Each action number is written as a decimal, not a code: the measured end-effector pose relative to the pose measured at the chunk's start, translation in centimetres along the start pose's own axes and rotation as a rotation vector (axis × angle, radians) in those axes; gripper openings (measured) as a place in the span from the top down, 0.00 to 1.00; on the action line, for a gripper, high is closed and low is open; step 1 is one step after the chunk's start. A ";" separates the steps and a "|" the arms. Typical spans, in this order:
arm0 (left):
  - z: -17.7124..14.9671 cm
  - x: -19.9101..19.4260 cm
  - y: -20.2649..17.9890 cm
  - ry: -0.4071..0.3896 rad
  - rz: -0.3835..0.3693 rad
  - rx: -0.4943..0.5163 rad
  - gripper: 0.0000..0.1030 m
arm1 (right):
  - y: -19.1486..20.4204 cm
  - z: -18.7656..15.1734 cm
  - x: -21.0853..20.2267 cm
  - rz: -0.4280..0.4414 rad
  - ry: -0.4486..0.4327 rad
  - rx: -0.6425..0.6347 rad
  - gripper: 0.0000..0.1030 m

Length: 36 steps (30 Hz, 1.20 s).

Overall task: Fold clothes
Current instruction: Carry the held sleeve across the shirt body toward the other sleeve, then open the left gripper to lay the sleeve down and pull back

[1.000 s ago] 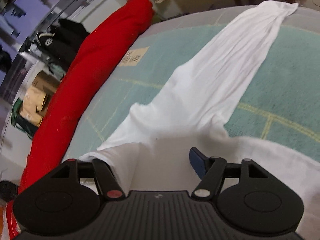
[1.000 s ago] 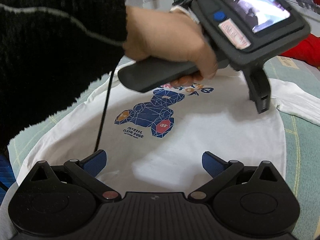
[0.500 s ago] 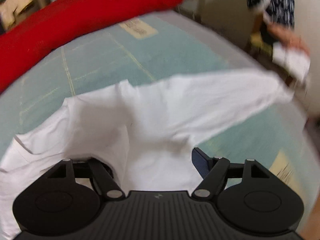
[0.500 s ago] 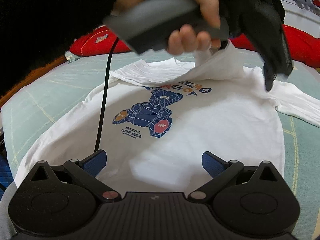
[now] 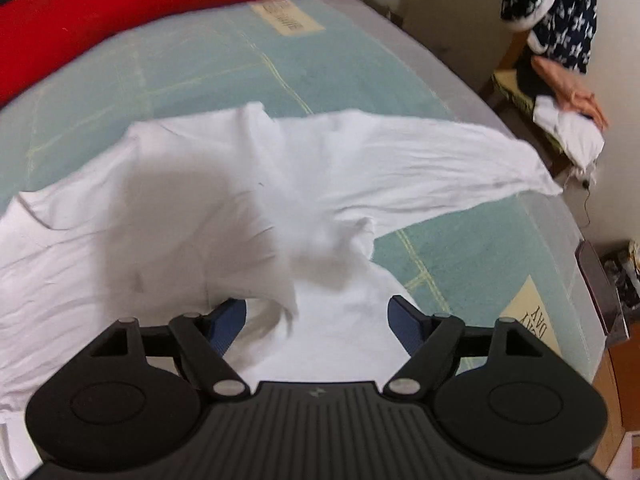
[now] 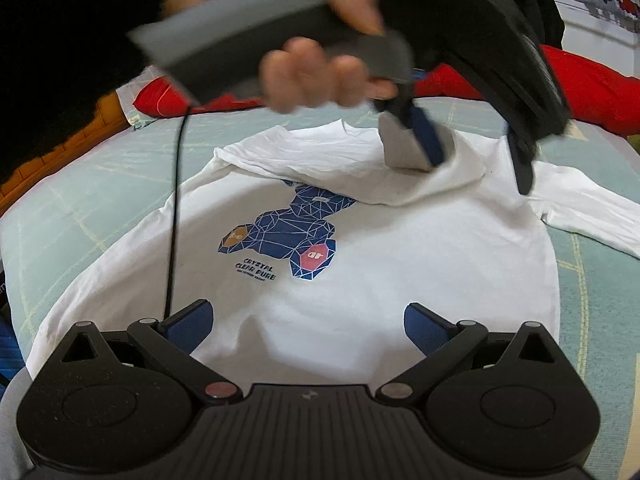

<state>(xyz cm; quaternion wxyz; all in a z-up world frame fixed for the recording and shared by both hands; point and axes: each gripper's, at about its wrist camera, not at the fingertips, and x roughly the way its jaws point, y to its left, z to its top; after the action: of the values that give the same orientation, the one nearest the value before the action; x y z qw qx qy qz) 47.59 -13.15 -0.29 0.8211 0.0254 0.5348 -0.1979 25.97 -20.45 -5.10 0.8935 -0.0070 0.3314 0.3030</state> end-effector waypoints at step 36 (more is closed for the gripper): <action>-16.7 -6.3 17.0 -0.402 -0.008 -0.266 0.21 | 0.0 -0.7 2.6 -0.091 0.064 -0.035 0.00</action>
<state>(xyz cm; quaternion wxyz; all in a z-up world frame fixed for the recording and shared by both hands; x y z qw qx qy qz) 36.88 8.65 -4.72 0.9064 -0.1250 0.3820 -0.1303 27.11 -19.24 -7.22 0.8951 -0.0475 0.3538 0.2672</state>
